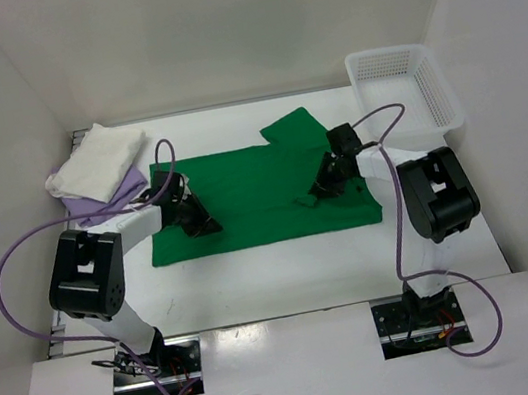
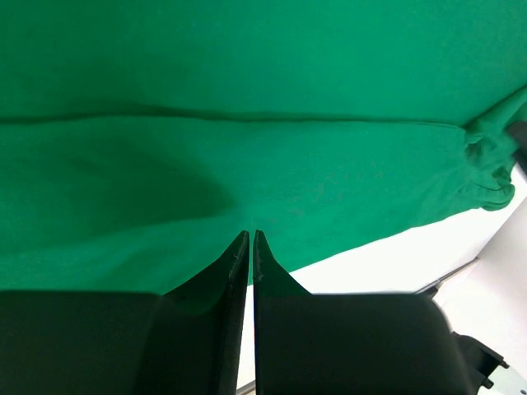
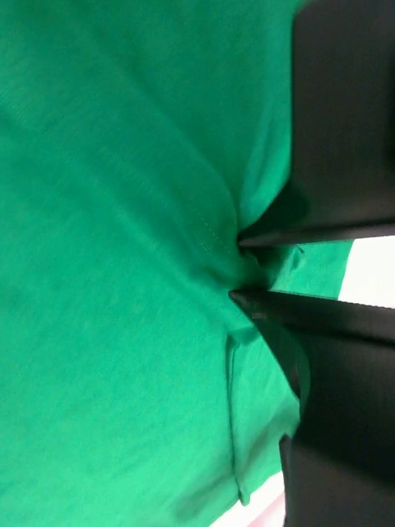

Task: Fold and stack the t-shirts
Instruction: Fold the flattened tshirt in 1/3 of the way

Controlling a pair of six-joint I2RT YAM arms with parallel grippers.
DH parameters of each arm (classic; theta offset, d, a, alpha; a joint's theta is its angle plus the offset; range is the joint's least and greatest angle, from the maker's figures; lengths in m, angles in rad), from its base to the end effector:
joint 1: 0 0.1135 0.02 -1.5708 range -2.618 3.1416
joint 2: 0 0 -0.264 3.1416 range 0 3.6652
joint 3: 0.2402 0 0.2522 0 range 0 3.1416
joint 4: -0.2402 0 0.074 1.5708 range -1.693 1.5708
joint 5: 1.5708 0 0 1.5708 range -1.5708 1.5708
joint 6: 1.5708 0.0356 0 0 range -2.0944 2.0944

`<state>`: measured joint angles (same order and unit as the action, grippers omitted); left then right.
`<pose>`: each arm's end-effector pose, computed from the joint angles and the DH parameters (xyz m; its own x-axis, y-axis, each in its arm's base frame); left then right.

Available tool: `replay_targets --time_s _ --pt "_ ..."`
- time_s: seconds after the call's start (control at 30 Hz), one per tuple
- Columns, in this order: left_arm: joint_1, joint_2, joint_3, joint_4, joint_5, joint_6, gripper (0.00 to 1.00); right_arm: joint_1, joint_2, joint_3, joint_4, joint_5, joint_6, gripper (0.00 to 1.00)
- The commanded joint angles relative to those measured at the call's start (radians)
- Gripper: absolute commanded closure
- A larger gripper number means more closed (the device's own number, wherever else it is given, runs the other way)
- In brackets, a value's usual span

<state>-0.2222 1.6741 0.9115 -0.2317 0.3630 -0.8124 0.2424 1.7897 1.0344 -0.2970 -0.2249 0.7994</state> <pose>0.3135 -0.0838 0.1603 -0.8490 -0.5039 -0.1588 -0.3221 0.7319 -0.6004 0.3385 0.0919 0.1525 -0.8325 0.5141 -0.2066 0.3666 0.7907 0.4903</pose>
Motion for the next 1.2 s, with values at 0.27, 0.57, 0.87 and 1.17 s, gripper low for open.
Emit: replay_targets --time_s 0.27,0.57,0.87,1.17 --pt "0.0 -0.065 -0.02 -0.004 -0.013 0.015 0.9 0.006 0.175 0.292 0.047 -0.105 0.07 0.8" --pt "-0.019 -0.145 0.0 -0.04 -0.045 0.005 0.89 0.026 0.087 0.371 -0.004 -0.062 0.023 0.54" --pt "-0.156 -0.064 0.058 -0.04 -0.085 0.005 0.9 0.19 -0.063 0.07 -0.004 0.034 -0.026 1.0" --pt "-0.14 0.09 0.038 -0.04 -0.121 -0.004 0.94 0.294 0.057 0.044 -0.004 0.108 -0.048 1.0"
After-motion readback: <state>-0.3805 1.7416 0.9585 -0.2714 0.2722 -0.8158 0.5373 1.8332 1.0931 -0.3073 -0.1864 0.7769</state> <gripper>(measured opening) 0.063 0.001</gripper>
